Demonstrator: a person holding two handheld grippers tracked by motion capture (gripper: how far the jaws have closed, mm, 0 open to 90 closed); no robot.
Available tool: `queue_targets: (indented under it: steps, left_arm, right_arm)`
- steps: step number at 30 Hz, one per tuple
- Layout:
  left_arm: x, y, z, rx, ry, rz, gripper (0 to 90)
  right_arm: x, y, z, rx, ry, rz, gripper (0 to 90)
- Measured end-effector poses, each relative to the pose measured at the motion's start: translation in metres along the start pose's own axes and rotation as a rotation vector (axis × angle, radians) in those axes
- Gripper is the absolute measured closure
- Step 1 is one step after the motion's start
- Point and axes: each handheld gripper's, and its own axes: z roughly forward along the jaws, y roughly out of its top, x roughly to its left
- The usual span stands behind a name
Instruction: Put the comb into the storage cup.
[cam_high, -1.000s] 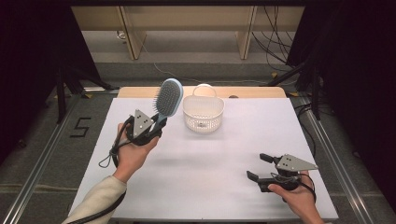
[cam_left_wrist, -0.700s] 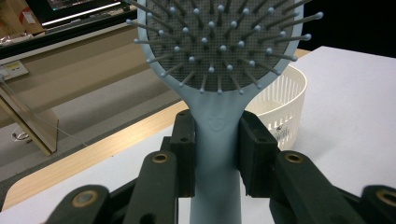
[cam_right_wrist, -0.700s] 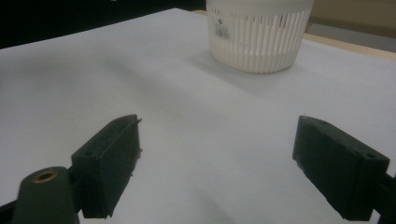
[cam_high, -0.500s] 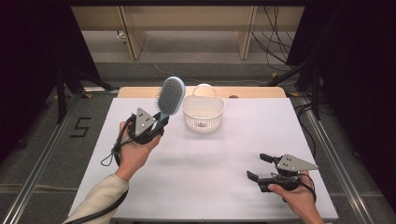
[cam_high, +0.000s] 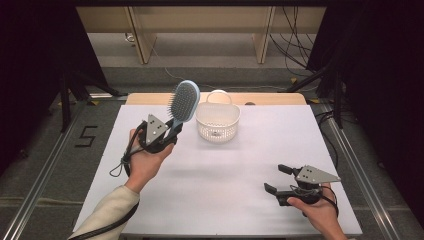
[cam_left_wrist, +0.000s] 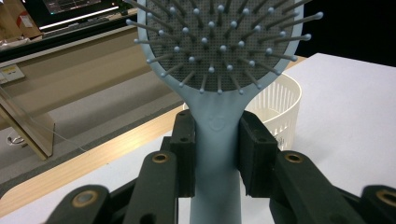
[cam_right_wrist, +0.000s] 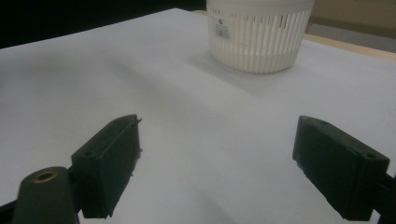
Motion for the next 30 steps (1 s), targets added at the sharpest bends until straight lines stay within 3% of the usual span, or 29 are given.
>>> queue_targets:
  steps: [30]
  left_arm:
    - [-0.0026, 0.0072, 0.0067, -0.018, -0.004, -0.006, 70.0]
  right_arm:
    - [0.0001, 0.0002, -0.0003, 0.000, 0.002, -0.004, 15.8]
